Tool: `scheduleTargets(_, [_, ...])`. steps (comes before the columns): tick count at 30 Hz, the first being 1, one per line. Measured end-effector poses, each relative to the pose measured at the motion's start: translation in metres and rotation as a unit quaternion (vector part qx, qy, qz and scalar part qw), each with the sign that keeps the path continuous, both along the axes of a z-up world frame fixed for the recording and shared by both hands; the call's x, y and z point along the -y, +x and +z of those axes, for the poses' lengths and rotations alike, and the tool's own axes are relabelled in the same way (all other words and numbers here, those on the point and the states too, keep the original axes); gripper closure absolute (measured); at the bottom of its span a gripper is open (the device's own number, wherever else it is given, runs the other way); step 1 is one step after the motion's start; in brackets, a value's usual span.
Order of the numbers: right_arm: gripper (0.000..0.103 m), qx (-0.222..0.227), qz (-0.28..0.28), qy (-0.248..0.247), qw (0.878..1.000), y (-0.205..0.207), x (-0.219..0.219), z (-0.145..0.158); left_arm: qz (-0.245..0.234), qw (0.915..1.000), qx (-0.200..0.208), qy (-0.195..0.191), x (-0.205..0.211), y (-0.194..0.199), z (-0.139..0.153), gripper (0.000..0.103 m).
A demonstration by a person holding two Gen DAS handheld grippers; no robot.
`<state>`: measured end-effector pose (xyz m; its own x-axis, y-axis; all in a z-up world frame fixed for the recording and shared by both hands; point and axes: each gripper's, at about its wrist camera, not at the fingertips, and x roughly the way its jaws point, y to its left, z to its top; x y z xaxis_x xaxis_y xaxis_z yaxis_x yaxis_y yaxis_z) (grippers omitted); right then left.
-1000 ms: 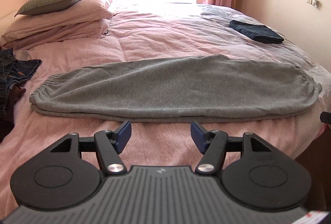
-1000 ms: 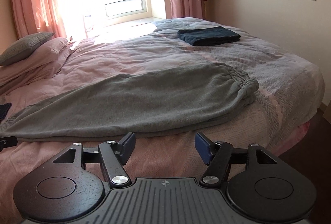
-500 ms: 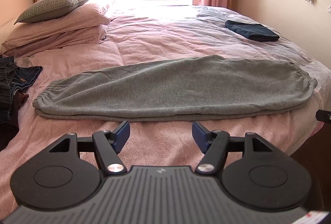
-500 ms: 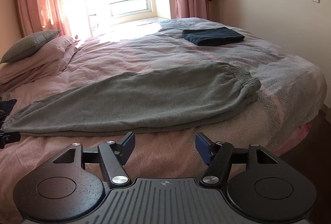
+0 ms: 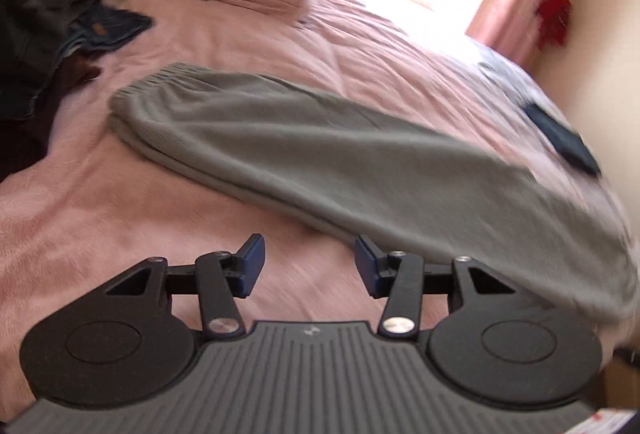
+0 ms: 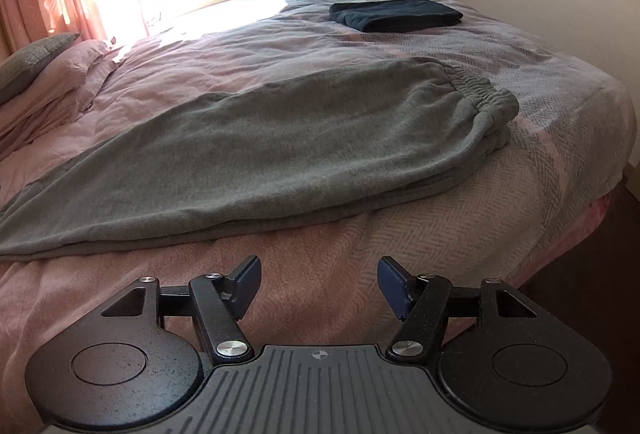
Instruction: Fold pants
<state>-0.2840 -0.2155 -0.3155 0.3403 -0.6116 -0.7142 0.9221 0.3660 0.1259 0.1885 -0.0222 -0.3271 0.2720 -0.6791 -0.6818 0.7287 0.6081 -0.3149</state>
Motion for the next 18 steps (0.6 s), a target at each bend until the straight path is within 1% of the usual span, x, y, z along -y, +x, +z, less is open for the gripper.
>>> scheduleTargets(3, [0.041,0.007,-0.026,0.001,1.0,0.0,0.016,-0.002,0.055,0.9978,-0.018,-0.033,0.003,0.048,0.0,0.06])
scheduleTargets(6, [0.041,0.024,-0.049,-0.008,0.999,-0.001,0.028,0.003,0.089,0.9941,-0.014,-0.061,0.017,0.085,-0.001,0.06])
scheduleTargets(8, [0.041,0.027,-0.056,-0.011,0.998,0.0,0.034,0.005,0.108,0.9925,-0.004,-0.059,0.028,0.105,-0.009,0.06])
scheduleTargets(9, [0.041,0.028,-0.059,-0.012,0.998,-0.001,0.036,0.005,0.112,0.9926,-0.001,-0.047,0.034,0.113,-0.017,0.06])
scheduleTargets(10, [0.041,0.028,-0.062,-0.011,0.998,-0.001,0.039,0.005,0.117,0.9928,-0.006,-0.024,0.039,0.119,-0.026,0.06])
scheduleTargets(11, [0.041,0.026,-0.064,-0.009,0.998,-0.001,0.041,0.003,0.116,0.9931,-0.014,0.003,0.044,0.124,-0.04,0.066])
scheduleTargets(12, [0.041,0.025,-0.066,-0.005,0.997,-0.001,0.043,0.002,0.113,0.9934,-0.012,0.017,0.045,0.124,-0.051,0.068])
scheduleTargets(14, [0.042,0.026,-0.073,0.003,0.997,-0.002,0.047,-0.002,0.103,0.9946,0.008,0.015,0.041,0.119,-0.058,0.068])
scheduleTargets(15, [0.041,0.027,-0.075,0.008,0.997,-0.003,0.048,-0.004,0.104,0.9945,0.006,0.01,0.037,0.118,-0.055,0.068])
scheduleTargets(16, [0.041,0.028,-0.077,0.01,0.997,-0.003,0.05,-0.004,0.108,0.9941,-0.004,0.001,0.031,0.119,-0.051,0.068])
scheduleTargets(18, [0.041,0.033,-0.079,0.008,0.996,-0.006,0.051,-0.003,0.119,0.9916,-0.04,-0.03,0.015,0.123,-0.042,0.068])
